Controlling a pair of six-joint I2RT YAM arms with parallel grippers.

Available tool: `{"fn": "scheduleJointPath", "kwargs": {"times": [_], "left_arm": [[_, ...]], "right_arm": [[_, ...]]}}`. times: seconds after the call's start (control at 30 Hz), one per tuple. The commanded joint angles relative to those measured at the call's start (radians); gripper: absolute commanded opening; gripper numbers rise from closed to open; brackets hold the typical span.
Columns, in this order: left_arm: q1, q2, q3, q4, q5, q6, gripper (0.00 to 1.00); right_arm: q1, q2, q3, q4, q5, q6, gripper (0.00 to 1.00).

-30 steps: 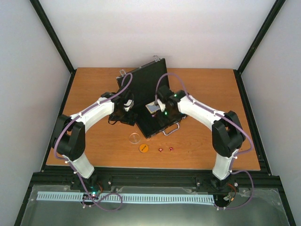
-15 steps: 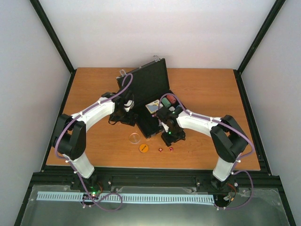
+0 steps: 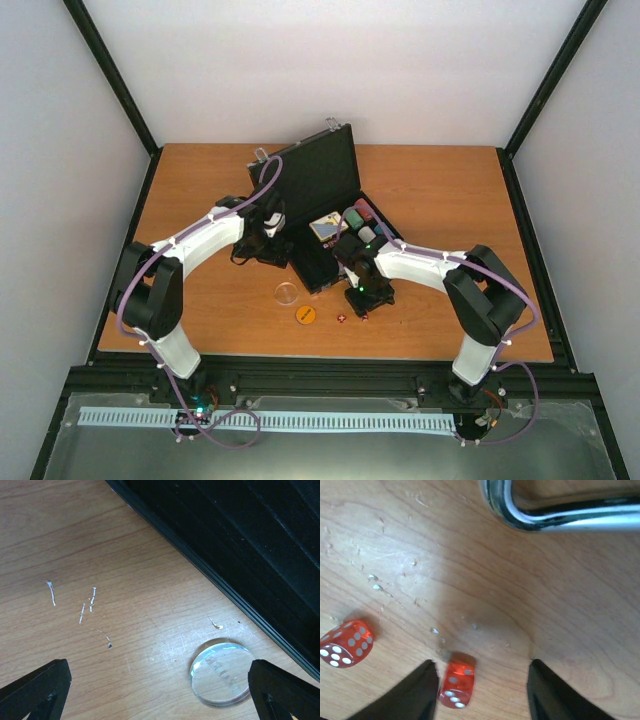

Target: Pack up texas hold em set

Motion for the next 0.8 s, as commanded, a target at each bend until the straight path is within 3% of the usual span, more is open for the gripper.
{"fn": "scheduleJointPath", "kwargs": {"times": [0.0,0.1,0.47,0.67,0.77], "left_arm": [[0.004,0.002,0.017,0.004,0.002,0.003,1.00],[0.004,0.000,0.014,0.005,0.000,0.003,1.00],[0.004,0.001,0.011,0.007,0.006,0.003,1.00],[0.004,0.001,0.014,0.007,0.006,0.002,1.00],[0.004,0.001,0.014,0.007,0.004,0.002,1.00]], "right_arm": [[0.011,0.007,-0.006,0.017,-0.021,0.010,0.45],[0.013,-0.003,-0.013,0.000,-0.030,0.008,0.38],[0.016,-0.016,-0.028,-0.009,-0.053,0.016,0.37],[0.017,-0.001,-0.019,-0.010,-0.047,0.014,0.17],[0.017,-0.008,-0.008,-0.028,-0.036,0.011,0.14]]}}
